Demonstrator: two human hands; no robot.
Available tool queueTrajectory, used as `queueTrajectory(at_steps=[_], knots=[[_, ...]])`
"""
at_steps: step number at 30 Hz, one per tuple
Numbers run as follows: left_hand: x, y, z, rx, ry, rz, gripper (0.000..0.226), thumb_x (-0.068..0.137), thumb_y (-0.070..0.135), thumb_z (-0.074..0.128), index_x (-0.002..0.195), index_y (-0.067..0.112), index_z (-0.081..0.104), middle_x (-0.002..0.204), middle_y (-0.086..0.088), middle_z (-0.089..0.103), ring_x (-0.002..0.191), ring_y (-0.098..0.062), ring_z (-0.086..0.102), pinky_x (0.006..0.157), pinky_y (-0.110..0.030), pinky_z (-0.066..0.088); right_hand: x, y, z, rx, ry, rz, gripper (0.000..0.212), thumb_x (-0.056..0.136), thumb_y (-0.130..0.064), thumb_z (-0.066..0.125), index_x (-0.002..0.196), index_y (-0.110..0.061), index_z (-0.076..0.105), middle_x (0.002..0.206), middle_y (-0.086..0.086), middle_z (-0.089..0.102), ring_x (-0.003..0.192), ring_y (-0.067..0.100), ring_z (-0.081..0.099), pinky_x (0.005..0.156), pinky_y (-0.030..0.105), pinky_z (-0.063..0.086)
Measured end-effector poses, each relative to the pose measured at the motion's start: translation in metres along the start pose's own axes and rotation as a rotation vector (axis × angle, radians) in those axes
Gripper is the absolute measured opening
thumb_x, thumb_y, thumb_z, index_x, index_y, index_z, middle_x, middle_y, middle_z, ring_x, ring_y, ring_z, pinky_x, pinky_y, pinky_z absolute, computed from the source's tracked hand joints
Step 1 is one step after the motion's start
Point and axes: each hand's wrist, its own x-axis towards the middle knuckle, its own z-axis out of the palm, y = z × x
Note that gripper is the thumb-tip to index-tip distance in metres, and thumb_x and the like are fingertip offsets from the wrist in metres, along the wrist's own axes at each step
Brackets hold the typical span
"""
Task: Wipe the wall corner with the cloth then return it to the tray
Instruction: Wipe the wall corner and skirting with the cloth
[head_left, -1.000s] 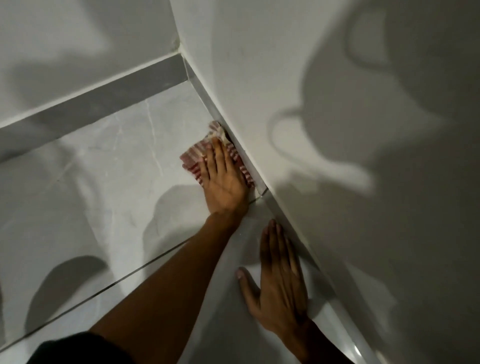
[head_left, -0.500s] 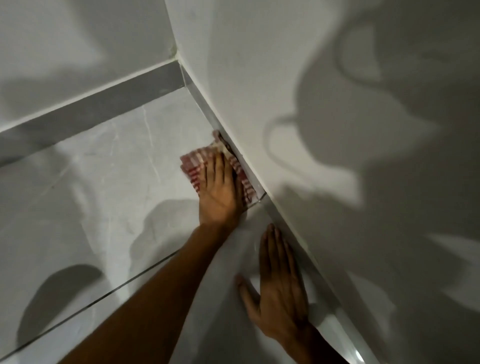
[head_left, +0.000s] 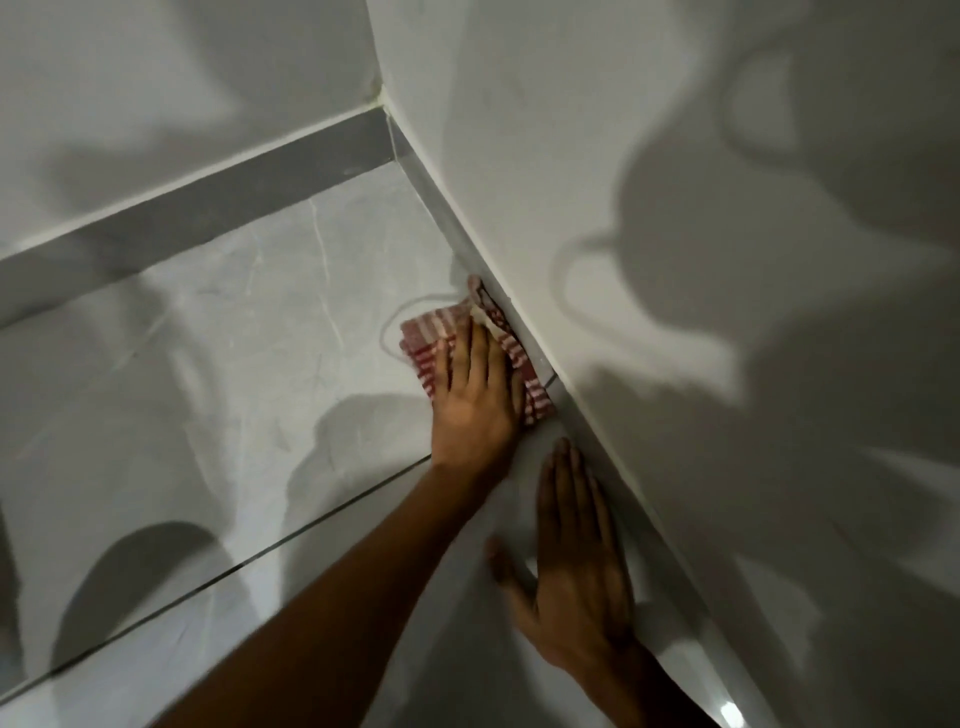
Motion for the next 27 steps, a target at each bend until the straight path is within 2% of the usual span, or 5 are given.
queueTrajectory(at_steps=[7,14,19,21,27], knots=[[0.058,-0.015,-0.011,0.001,0.013,-0.139,0.071,0.112,0.033,0.036,0.171,-0.001,0.016,0.182,-0.021,0.01,0.171,-0.035,0.004,0.138,-0.05,-0.003,0.002,-0.007,0.003,0.017,0.028,0.029,0.101,0.11,-0.074,0.041,0.178,-0.002,0.021,0.189,0.017,0.017,0.175,0.034,0.022,0.137,0.053,0.034],[-0.002,-0.053,-0.018,0.045,0.028,0.393,0.053,0.111,0.03,0.05,0.148,-0.006,0.061,0.16,-0.029,0.054,0.155,-0.046,0.046,0.128,-0.061,0.038,0.018,-0.02,0.003,0.052,0.077,0.079,0.103,0.106,-0.069,0.05,0.178,-0.001,0.021,0.188,0.017,0.021,0.173,0.032,0.026,0.139,0.047,0.023],[0.055,-0.035,-0.027,-0.101,0.046,-0.026,0.056,0.116,0.029,0.037,0.167,0.007,0.037,0.18,-0.017,0.025,0.17,-0.035,0.017,0.139,-0.052,0.009,0.015,-0.02,0.004,0.041,0.07,0.063,0.099,0.111,-0.07,0.037,0.177,0.0,0.02,0.188,0.018,0.018,0.174,0.035,0.025,0.136,0.054,0.035],[0.055,-0.021,-0.024,-0.181,0.054,-0.062,0.053,0.114,0.023,0.043,0.163,0.002,0.044,0.176,-0.022,0.033,0.167,-0.039,0.023,0.138,-0.055,0.014,0.015,-0.021,0.004,0.028,0.071,0.073,0.099,0.11,-0.072,0.037,0.176,0.001,0.025,0.187,0.02,0.023,0.172,0.036,0.029,0.134,0.054,0.039],[0.01,-0.094,-0.034,-0.009,-0.001,0.471,0.056,0.112,0.03,0.04,0.161,0.005,0.049,0.173,-0.016,0.041,0.163,-0.035,0.036,0.131,-0.057,0.035,0.014,-0.018,0.007,0.042,0.092,0.056,0.102,0.108,-0.069,0.046,0.178,0.0,0.018,0.19,0.016,0.015,0.175,0.033,0.022,0.139,0.049,0.023]])
